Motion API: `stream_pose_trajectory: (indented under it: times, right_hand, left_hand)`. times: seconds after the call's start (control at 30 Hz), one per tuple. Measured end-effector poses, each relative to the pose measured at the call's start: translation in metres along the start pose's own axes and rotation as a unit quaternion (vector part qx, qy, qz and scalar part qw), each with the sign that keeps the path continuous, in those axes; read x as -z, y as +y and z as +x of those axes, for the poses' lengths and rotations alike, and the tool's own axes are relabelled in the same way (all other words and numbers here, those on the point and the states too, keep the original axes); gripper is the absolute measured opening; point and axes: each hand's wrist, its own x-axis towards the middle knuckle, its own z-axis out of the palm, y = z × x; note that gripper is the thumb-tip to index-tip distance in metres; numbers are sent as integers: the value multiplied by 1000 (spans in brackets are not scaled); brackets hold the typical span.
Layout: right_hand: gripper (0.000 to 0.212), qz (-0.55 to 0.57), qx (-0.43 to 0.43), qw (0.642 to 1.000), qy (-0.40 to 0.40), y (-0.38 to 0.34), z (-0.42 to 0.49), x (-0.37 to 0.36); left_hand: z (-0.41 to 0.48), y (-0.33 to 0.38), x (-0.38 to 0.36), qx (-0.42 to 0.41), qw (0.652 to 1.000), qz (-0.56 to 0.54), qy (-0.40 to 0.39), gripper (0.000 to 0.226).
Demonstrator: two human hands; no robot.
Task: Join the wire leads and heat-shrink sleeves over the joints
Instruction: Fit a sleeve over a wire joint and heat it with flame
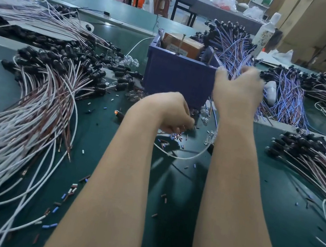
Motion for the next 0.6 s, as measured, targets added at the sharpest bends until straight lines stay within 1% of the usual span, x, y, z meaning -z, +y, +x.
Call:
stream_pose_trajectory:
  times: [0.03, 0.07, 0.1, 0.13, 0.17, 0.2, 0.23, 0.27, 0.3, 0.33, 0.37, 0.4, 0.43, 0.5, 0.53, 0.57, 0.6]
  right_hand:
    - [50, 8, 12, 999, 48, -2, -1, 4]
    - [50, 18, 36, 996, 84, -4, -3, 6]
    - [43, 32, 64, 993, 94, -6, -5, 6]
    - [33, 48, 90, 993, 62, -8, -6, 5]
    - [24, 57, 109, 992, -12, -9, -8, 4]
    - [16, 45, 122, 984, -119, -12, -12, 2]
    - [12, 5, 131, 963, -236, -14, -18, -2]
    - [15, -55, 144, 929, -337, -17, -25, -7]
    - [23, -121, 163, 891, -407, -19, -32, -14]
    - [30, -173, 179, 859, -448, -20, -38, -22]
    - [33, -204, 190, 837, -471, -22, -44, -29]
    - [34, -211, 199, 826, -483, -22, -48, -36]
    - [32, -207, 201, 824, -488, -22, -50, -42]
    - [29, -189, 194, 830, -487, -21, -50, -48]
    - [27, -179, 191, 839, -477, -20, -47, -50]
    - [25, -167, 184, 854, -457, -18, -43, -49]
    - [24, -147, 170, 878, -424, -16, -38, -47]
  left_hand:
    - [-1, 1, 1, 2, 1000, 5, -8, 17]
    - [-2, 1, 3, 3, 1000, 5, 6, 18]
    - [-1, -1, 7, 5, 999, -1, 44, 21]
    - [0, -4, 13, 9, 994, -19, 107, 23]
    - [1, -6, 19, 16, 981, -54, 184, 25]
    - [1, -9, 26, 20, 961, -95, 261, 27]
    - [0, -10, 33, 16, 936, -126, 329, 28]
    - [-2, -10, 38, 9, 914, -140, 380, 28]
    - [-4, -9, 41, 2, 900, -141, 413, 28]
    - [-5, -8, 42, -5, 893, -139, 429, 28]
    - [-6, -7, 42, -12, 892, -136, 430, 27]
    - [-7, -6, 40, -17, 898, -132, 419, 27]
    - [-8, -5, 37, -19, 908, -127, 398, 27]
    - [-7, -4, 32, -12, 930, -111, 351, 29]
    - [-6, -5, 30, -5, 937, -100, 334, 30]
    - [-5, -6, 30, 3, 942, -85, 324, 32]
    - [-4, -7, 30, 15, 947, -66, 315, 32]
